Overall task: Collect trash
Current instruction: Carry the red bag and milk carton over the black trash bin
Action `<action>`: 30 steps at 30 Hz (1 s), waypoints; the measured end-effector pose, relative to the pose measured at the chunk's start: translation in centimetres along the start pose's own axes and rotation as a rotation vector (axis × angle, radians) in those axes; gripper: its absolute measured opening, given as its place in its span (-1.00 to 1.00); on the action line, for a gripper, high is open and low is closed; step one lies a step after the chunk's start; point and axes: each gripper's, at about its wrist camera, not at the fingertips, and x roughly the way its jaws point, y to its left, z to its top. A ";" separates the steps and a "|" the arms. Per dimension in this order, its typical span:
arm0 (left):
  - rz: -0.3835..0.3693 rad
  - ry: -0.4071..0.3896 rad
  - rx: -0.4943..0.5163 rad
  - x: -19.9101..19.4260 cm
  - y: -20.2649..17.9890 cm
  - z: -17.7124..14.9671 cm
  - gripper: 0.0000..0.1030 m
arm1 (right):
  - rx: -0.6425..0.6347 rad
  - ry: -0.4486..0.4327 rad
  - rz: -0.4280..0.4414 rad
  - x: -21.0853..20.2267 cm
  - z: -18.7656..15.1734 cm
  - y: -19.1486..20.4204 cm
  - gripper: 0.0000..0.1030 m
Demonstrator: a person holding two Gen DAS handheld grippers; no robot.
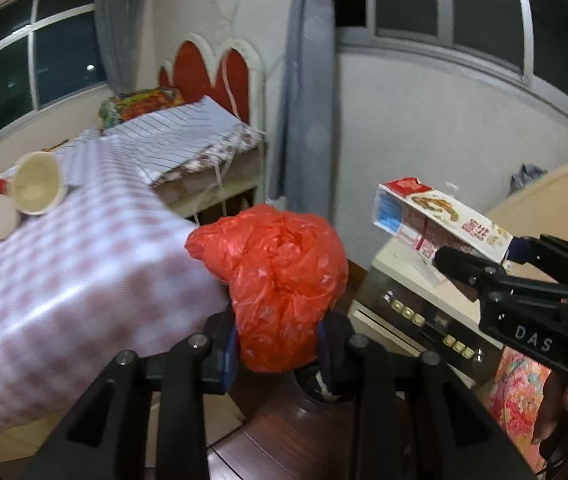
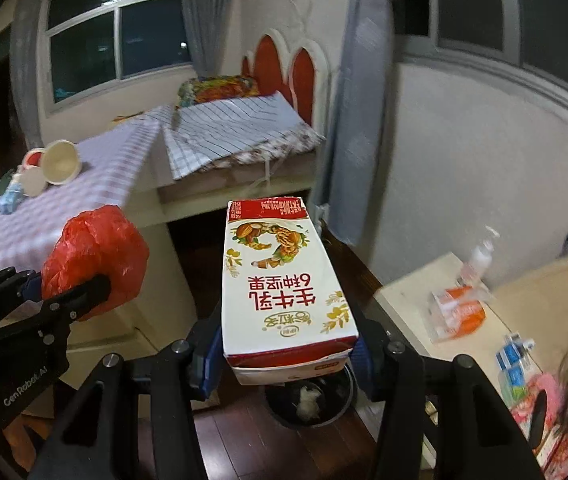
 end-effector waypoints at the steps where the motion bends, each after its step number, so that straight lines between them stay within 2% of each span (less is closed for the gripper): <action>1: -0.006 0.009 0.007 0.5 -0.5 -0.1 -0.35 | 0.008 0.011 -0.004 0.4 -0.4 -0.7 0.06; 5: -0.027 0.051 0.034 2.8 -2.1 -0.5 -0.36 | 0.026 0.056 -0.012 2.4 -1.8 -3.2 0.06; 8: -0.048 0.090 0.045 5.0 -3.0 -1.1 -0.36 | 0.044 0.105 0.013 4.7 -3.2 -4.9 0.06; 16: -0.086 0.227 0.062 13.0 -4.3 -3.7 -0.36 | 0.035 0.246 0.031 12.2 -7.6 -8.1 0.06; 22: -0.135 0.354 0.053 19.0 -5.2 -7.3 -0.36 | 0.014 0.355 0.060 18.6 -11.4 -9.1 0.06; 30: -0.149 0.495 0.070 26.6 -6.5 -11.3 -0.36 | -0.044 0.489 0.109 27.2 -16.5 -9.1 0.06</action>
